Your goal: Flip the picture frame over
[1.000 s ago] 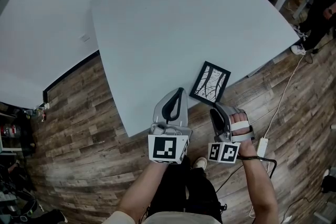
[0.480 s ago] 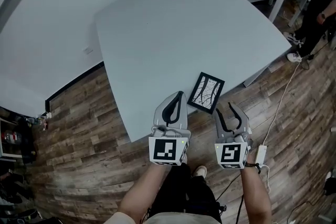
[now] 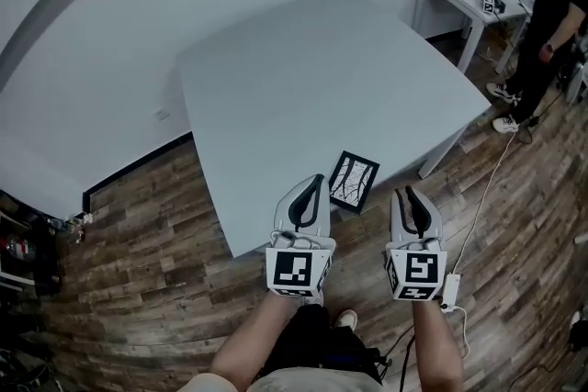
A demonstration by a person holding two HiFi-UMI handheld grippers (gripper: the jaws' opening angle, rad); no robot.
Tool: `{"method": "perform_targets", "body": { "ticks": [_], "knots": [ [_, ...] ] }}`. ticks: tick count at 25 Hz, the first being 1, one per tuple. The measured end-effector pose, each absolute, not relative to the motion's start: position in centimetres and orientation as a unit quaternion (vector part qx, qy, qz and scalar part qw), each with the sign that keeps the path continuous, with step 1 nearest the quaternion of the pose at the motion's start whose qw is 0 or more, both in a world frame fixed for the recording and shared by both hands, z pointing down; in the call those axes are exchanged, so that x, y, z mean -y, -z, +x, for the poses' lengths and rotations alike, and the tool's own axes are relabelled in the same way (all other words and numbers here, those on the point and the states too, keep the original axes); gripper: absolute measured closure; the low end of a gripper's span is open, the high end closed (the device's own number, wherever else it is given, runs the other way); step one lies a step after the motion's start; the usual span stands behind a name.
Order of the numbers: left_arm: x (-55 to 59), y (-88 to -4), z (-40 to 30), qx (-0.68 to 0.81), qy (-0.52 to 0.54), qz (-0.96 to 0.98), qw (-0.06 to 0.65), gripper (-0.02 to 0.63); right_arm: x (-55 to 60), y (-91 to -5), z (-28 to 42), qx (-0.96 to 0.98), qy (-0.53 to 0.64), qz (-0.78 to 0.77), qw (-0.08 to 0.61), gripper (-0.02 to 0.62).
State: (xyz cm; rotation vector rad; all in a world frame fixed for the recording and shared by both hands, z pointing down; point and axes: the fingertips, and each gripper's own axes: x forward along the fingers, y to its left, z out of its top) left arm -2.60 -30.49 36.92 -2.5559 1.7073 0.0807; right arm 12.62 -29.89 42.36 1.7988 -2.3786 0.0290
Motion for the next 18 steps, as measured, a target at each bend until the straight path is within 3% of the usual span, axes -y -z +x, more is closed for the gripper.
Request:
{"method": "perform_targets", "body": {
  "ticks": [9, 18],
  "knots": [
    [27.6, -36.2, -1.1, -0.55, -0.015, -0.835, 0.033, 0.606, 27.4, -40.6, 14.4, 0.783, -0.029, 0.618, 0.06, 0.565],
    [26.2, -36.3, -1.0, -0.557, 0.002, -0.83, 0.038, 0.606, 26.3, -41.1, 14.8, 0.786, -0.037, 0.613, 0.07, 0.571]
  ]
}}
